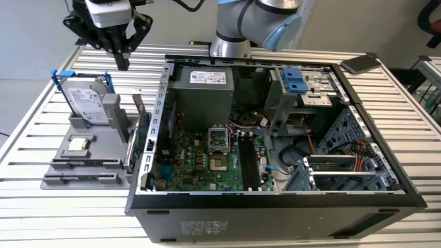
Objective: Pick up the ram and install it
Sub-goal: 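Reach for the ram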
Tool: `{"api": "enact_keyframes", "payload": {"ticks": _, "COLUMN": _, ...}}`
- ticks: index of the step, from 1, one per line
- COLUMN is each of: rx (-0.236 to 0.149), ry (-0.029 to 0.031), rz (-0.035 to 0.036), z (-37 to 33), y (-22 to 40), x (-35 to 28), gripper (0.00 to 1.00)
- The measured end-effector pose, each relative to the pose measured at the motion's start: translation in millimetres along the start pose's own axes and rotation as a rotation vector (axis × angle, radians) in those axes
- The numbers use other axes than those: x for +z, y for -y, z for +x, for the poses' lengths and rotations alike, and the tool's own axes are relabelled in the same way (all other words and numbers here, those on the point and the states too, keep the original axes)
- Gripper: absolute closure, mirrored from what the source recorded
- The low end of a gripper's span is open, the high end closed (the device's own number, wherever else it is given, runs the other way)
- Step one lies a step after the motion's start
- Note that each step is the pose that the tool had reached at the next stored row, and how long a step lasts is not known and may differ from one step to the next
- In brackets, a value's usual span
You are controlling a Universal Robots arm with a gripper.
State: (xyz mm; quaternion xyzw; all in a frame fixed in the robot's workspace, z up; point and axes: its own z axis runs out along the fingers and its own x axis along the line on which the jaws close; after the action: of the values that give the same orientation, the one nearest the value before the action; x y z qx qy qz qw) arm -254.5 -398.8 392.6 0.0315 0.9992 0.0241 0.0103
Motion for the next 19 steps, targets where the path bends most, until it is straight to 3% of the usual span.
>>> {"api": "enact_keyframes", "payload": {"ticks": 19, "rx": -0.005, "ry": -0.0003, "rz": -0.0001, "z": 36.4, "y": 2.3, "x": -0.8, "gripper": 1.00}}
